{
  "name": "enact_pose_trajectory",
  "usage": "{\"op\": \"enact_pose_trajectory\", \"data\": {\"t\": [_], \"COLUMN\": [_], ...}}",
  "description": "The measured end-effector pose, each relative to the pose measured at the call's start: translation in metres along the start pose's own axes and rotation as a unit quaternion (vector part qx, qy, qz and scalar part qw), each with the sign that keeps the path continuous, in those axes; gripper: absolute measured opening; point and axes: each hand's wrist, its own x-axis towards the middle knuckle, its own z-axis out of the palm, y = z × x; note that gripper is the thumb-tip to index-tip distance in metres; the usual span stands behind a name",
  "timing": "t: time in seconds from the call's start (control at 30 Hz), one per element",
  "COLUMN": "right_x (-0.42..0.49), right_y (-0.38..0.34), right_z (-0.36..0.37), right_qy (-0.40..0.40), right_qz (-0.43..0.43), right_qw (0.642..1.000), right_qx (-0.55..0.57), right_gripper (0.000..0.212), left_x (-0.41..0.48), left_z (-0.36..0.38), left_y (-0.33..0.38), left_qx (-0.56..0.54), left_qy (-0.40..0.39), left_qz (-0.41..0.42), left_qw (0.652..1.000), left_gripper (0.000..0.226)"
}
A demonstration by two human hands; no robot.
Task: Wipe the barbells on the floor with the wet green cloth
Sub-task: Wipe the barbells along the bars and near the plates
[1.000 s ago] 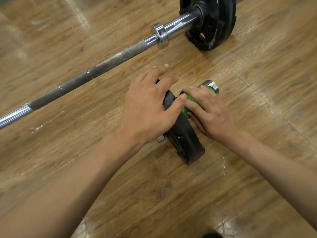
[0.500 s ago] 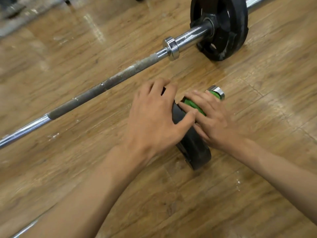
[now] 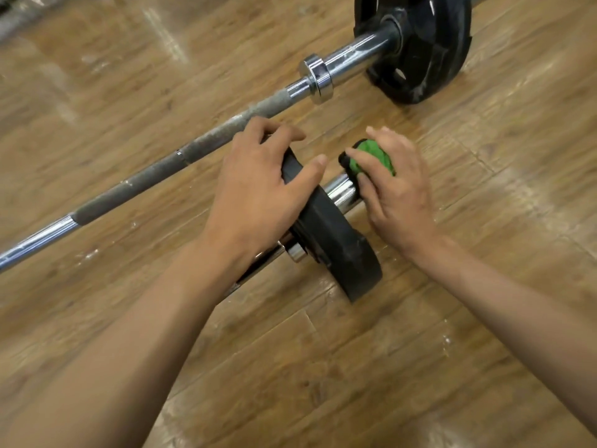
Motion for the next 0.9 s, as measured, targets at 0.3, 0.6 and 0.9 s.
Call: {"op": "enact_pose_trajectory", "data": {"t": [0.3,0.6,0.9], "right_x": [-0.016,-0.024,-0.051], "right_y": [-0.014,0.001,-0.010], "right_z": [0.006,-0.040,-0.061], "right_qy": [-0.007,-0.098,-0.146], "right_qz": [-0.006,-0.076,-0.121], "right_qw": [0.999,0.992,0.982], "right_qx": [0.031,0.014,0.016], "right_gripper": [0.035,0.039,0.046], "left_x": [-0.008,-0.038,-0.064], "left_z": [0.005,-0.006,0.006], "left_y": [0.006,0.019,0.030], "left_qx": [0.023,0.110,0.001], "left_qy": [0.025,-0.068,-0.090], "left_qz": [0.015,0.111,0.124], "left_qw": [0.999,0.985,0.988], "left_gripper": [0.064,0.076,0.096]}}
